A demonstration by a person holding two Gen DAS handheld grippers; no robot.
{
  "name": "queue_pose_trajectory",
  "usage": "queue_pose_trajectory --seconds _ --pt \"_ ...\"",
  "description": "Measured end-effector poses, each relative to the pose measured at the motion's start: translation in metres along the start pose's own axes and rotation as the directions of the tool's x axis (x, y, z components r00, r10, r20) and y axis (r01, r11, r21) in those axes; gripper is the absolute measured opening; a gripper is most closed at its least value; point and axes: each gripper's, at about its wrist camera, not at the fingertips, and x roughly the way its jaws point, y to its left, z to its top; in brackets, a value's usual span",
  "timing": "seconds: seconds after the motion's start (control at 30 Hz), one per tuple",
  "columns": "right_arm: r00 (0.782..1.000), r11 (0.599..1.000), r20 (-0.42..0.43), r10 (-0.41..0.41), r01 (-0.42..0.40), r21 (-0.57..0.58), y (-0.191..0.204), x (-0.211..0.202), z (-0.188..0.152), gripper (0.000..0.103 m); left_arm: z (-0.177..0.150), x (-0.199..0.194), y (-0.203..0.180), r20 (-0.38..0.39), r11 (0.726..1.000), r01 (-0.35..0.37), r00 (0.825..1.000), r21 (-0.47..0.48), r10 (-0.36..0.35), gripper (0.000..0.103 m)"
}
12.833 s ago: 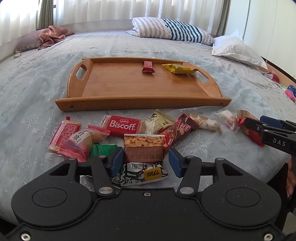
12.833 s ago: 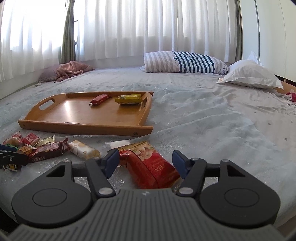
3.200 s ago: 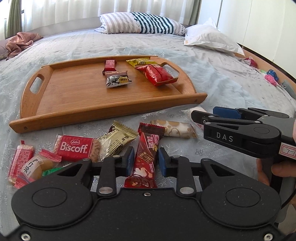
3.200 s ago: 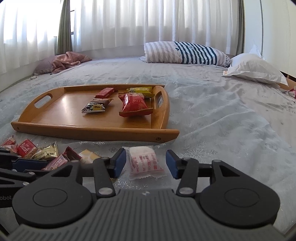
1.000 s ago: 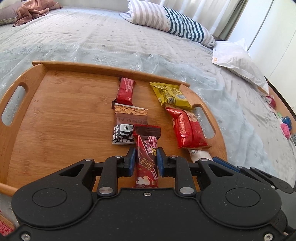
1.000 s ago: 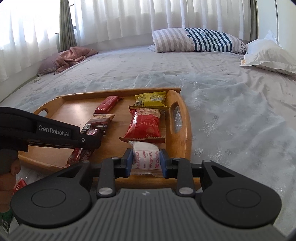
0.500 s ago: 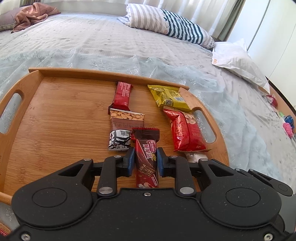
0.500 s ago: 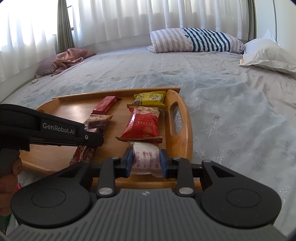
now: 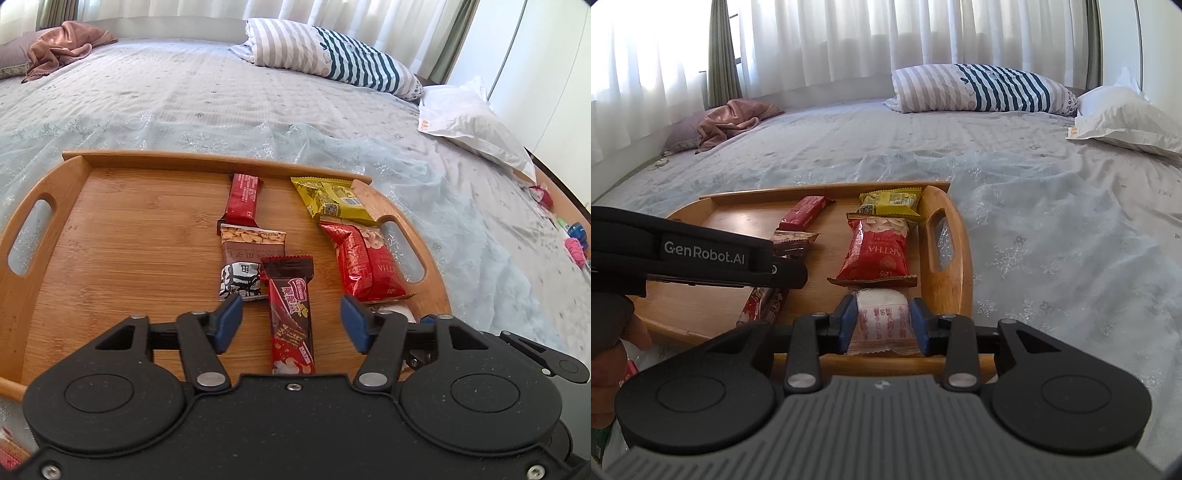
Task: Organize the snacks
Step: 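Open both tools to drop the chocolate bar and cake pack on the tray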
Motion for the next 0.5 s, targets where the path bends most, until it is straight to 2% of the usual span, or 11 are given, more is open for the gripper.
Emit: queue_pose_trajectory --seconds 0.07,0.17,0.5 --pt "1.0 1.0 0.004 -0.001 0.001 0.001 0.0 -0.003 -0.001 0.055 -0.002 -0.005 0.0 0.008 1.0 -0.001 1.0 0.009 0.001 0.065" --pt "1.0 1.0 0.013 -0.002 0.002 0.004 -0.001 -0.01 -0.001 0.056 -0.006 -0.014 0.0 0.025 1.0 -0.015 1.0 0.026 0.014 0.074" --pt "0.999 1.0 0.038 0.007 -0.007 -0.004 0.001 -0.032 -0.008 0.065 -0.024 -0.046 0.0 0.074 0.996 -0.049 0.996 0.079 0.043 0.084"
